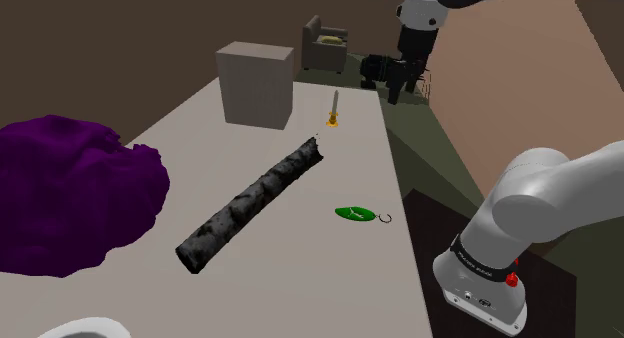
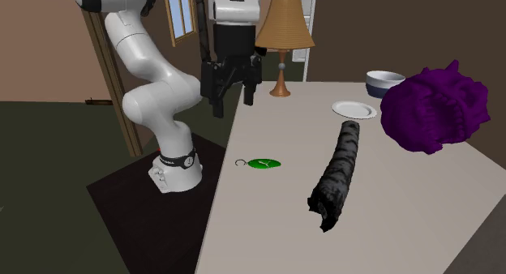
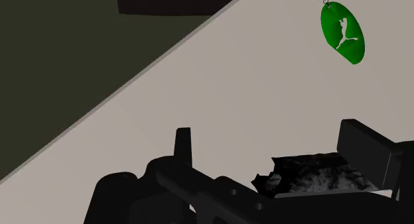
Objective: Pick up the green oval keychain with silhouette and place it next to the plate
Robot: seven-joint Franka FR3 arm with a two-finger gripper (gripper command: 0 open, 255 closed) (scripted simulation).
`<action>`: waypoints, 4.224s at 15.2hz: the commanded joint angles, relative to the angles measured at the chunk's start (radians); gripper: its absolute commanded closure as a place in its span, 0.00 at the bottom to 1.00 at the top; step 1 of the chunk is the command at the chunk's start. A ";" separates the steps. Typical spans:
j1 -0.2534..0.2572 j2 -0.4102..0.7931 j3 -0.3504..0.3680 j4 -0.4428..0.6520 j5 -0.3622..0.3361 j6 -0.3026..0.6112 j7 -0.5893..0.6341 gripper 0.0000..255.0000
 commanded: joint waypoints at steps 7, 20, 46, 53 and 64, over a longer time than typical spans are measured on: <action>0.064 -0.042 0.034 -0.187 0.050 0.131 -0.008 0.00; 0.263 -0.011 0.131 -0.516 0.203 0.471 -0.023 0.00; 0.328 0.136 0.164 -0.619 0.263 0.719 -0.029 1.00; 0.323 0.058 0.159 -0.587 0.251 0.609 -0.024 1.00; 0.314 -0.065 0.146 -0.495 0.230 0.394 -0.013 1.00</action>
